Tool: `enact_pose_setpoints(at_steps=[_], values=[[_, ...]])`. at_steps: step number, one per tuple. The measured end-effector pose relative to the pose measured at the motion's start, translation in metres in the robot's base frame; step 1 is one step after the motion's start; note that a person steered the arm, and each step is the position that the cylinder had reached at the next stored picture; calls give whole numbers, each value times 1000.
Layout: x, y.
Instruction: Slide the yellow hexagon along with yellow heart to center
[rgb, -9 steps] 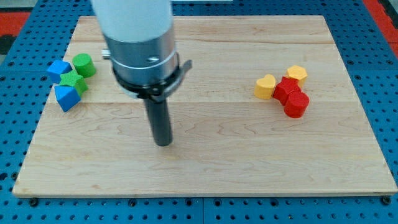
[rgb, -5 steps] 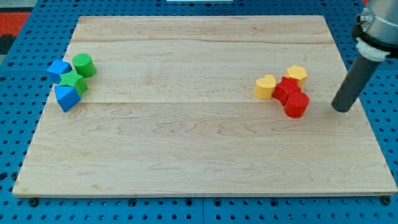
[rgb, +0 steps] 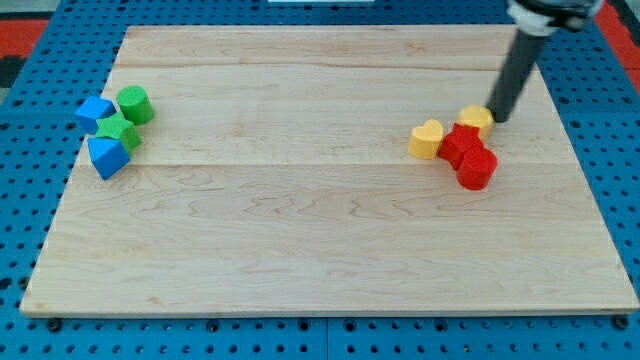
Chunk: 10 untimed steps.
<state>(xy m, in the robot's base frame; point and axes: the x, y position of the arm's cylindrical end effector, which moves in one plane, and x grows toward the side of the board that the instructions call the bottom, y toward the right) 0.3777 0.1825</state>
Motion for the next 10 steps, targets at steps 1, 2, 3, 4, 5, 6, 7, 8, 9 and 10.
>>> enact_pose_setpoints(at_steps=[1, 2, 3, 4, 5, 6, 7, 8, 9, 10], values=[[24, -70], [39, -78], [50, -78], [70, -117], [69, -172], [78, -128], [134, -108], [123, -137], [100, -150], [141, -181]])
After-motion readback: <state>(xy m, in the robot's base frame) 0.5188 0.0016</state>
